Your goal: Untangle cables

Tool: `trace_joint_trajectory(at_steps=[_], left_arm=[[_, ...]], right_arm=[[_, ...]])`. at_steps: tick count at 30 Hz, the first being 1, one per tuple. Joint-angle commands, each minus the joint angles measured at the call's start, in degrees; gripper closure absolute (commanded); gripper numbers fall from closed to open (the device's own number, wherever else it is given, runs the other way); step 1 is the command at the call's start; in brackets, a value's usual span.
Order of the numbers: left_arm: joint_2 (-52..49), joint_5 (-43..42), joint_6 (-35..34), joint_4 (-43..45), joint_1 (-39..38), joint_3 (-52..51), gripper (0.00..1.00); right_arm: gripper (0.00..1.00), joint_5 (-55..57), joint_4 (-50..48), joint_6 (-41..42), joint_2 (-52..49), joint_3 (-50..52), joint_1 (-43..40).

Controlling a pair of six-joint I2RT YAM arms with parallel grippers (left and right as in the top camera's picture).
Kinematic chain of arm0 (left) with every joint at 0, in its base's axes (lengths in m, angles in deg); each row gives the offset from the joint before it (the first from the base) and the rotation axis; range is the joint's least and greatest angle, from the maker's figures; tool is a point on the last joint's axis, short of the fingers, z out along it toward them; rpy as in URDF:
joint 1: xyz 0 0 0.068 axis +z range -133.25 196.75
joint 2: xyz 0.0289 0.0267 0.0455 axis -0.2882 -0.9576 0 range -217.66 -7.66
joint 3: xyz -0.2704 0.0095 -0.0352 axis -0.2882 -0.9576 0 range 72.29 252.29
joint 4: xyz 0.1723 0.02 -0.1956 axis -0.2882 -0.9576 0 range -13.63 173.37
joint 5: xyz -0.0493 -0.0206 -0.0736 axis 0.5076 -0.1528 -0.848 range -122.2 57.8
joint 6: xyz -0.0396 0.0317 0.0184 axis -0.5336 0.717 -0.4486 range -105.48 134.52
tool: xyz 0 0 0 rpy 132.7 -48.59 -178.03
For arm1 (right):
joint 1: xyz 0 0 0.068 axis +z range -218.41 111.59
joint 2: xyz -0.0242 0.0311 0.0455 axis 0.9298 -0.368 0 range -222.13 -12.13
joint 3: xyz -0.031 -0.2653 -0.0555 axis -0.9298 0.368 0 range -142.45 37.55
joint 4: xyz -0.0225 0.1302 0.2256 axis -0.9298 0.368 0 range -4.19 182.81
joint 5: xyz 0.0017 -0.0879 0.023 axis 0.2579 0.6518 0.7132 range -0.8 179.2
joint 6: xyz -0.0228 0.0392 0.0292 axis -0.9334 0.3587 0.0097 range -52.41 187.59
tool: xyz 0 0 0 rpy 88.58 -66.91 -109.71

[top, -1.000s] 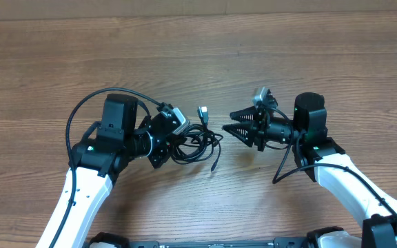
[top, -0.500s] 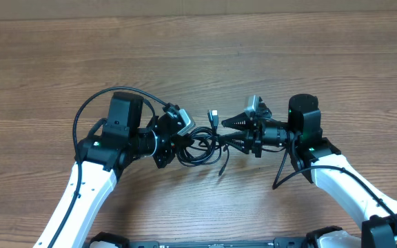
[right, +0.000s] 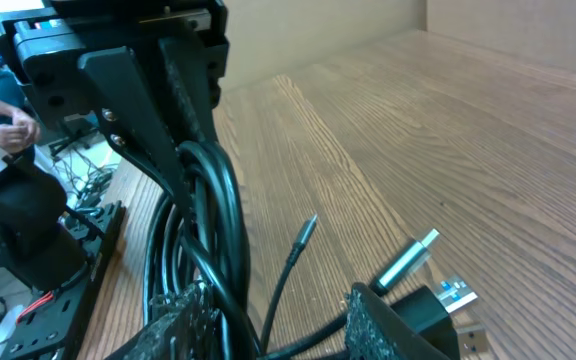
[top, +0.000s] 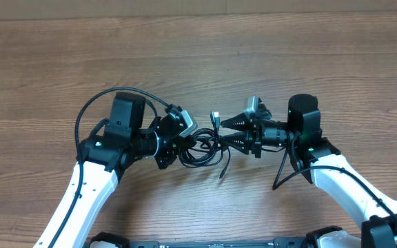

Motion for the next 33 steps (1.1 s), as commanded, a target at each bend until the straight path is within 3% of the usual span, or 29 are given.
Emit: trace_joint_trajectory(at_steps=[1,5,7,14,33], left_arm=[[0.04,-4.20,0.79,0.85,-1.66,1.22,0.96],[0.04,-3.56,0.44,0.90,-1.84,1.22,0.96],[0.04,-3.37,0.37,0.94,-1.84,1.22,0.96],[0.04,-2.45,-0.37,1.01,-1.84,1.22,0.96],[0.04,15.10,-11.21,-3.39,-1.84,1.01,0.96]], right_arm=[[0.60,0.00,-0.70,-1.29,0.90,-1.42,1.20],[0.87,0.00,-1.44,-1.27,0.90,-1.42,1.27],[0.96,0.00,-1.44,-1.25,0.90,-1.42,1.27],[0.96,0.00,-1.46,-1.25,0.90,-1.42,1.27],[0.96,0.02,-2.56,-1.18,0.92,-1.42,1.16]])
